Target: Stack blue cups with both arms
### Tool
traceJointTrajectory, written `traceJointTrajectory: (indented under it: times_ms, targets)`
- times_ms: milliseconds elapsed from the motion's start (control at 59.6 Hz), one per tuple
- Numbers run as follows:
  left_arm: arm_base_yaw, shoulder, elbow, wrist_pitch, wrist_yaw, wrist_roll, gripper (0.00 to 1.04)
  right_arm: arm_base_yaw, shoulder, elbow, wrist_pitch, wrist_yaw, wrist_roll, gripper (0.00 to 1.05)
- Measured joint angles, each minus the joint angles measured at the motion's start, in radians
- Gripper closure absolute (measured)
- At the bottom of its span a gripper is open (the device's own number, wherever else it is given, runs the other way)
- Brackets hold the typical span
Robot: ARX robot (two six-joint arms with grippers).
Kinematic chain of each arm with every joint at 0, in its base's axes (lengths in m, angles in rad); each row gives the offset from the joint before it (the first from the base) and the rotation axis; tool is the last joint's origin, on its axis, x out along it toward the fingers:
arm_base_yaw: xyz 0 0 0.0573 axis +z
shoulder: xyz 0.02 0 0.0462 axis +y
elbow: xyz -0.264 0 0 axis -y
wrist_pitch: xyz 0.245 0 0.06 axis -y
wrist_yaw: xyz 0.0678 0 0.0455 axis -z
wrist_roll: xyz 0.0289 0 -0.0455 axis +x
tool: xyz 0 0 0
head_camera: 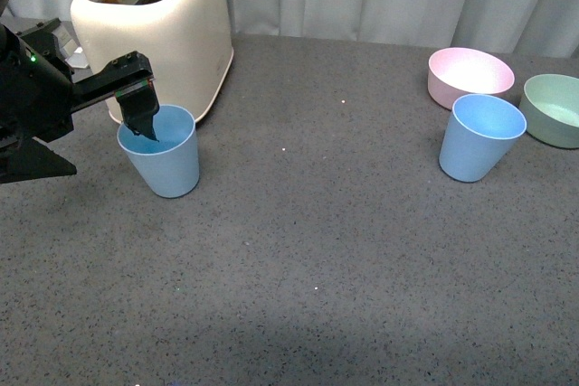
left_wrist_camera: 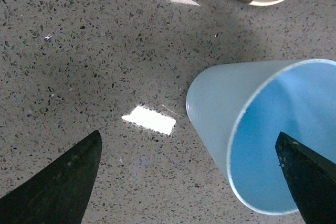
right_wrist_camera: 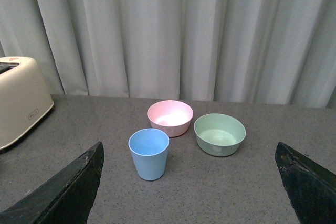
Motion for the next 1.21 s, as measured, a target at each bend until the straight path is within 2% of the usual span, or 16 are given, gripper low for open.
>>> traceJointTrajectory:
  times_ms: [620, 788, 1207]
  targets:
    - [-0.048, 0.071, 0.071, -0.075, -0.030, -0.017, 1.01, 0.000, 0.000, 0.000, 0.000, 0.000, 0.000, 0.10]
    - [-0.078, 0.070, 0.089, -0.093, -0.032, -0.029, 1.01, 0.000, 0.000, 0.000, 0.000, 0.000, 0.000, 0.10]
    - [-0.302, 0.152, 0.304, -0.175, -0.065, -0.106, 1.01, 0.000, 0.000, 0.000, 0.000, 0.000, 0.000, 0.10]
